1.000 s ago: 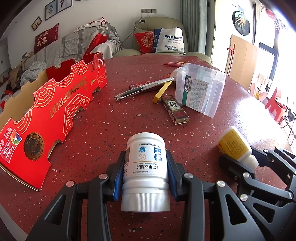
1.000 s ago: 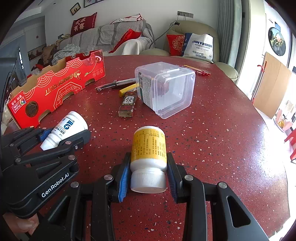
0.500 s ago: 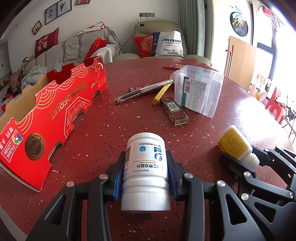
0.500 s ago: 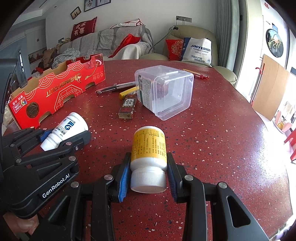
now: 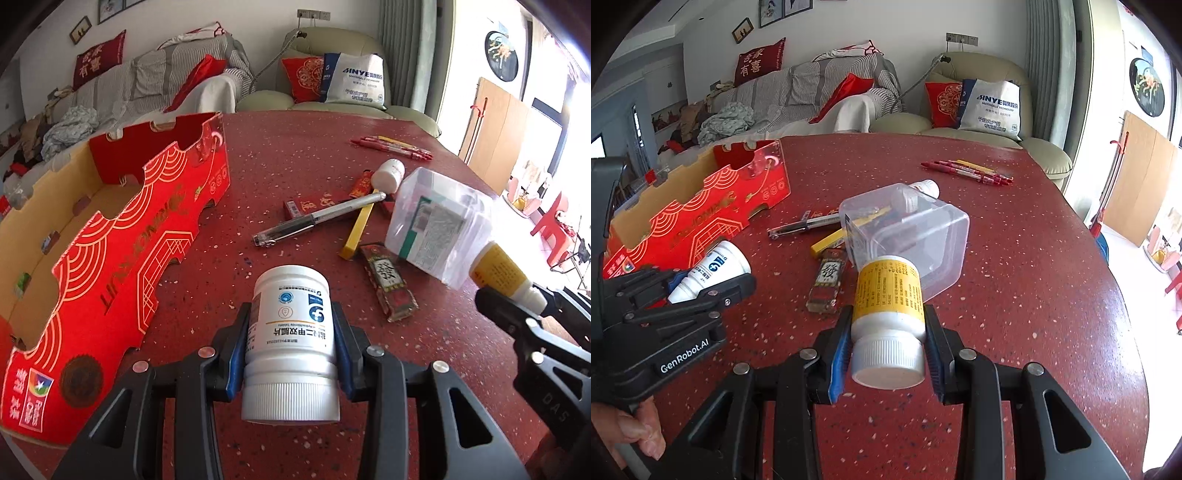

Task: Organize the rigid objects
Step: 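Carry both bottles toward the red cardboard box with both grippers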

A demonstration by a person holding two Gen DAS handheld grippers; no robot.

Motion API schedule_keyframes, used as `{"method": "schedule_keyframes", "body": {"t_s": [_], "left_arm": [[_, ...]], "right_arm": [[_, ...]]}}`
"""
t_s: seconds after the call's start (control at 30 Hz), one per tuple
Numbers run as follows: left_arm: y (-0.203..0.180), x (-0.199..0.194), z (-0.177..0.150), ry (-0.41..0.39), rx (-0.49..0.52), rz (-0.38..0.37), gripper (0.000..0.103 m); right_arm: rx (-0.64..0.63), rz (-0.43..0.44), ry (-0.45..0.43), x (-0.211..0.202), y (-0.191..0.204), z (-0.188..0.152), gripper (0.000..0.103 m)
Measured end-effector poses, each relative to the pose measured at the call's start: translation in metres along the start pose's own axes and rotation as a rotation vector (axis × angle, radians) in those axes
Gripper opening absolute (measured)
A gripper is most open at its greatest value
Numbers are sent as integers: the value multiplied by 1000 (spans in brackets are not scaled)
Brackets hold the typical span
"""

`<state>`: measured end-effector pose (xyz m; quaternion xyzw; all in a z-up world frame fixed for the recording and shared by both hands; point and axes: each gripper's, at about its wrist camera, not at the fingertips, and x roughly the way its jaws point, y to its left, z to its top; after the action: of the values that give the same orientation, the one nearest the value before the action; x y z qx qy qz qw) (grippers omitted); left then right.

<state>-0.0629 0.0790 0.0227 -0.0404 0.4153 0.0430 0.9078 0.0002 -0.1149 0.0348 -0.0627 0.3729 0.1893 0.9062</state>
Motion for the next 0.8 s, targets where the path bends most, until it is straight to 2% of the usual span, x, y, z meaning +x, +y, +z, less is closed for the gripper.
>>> {"method": "schedule_keyframes", "body": {"t_s": [0.17,0.43,0.67,0.8], "left_arm": [[5,18,1,36,-13,-12,43],[2,18,1,36,4,-35,43],[0,18,0,38,16,-20,43],[-4,19,1,39,18,-18,43]], "right_arm": [[3,0,5,10,-8,2,37],[-14,17,11,18,-2,3,37],[-51,-4,33,22,7,2,37],[-26,6,40,24,2,3,37]]}}
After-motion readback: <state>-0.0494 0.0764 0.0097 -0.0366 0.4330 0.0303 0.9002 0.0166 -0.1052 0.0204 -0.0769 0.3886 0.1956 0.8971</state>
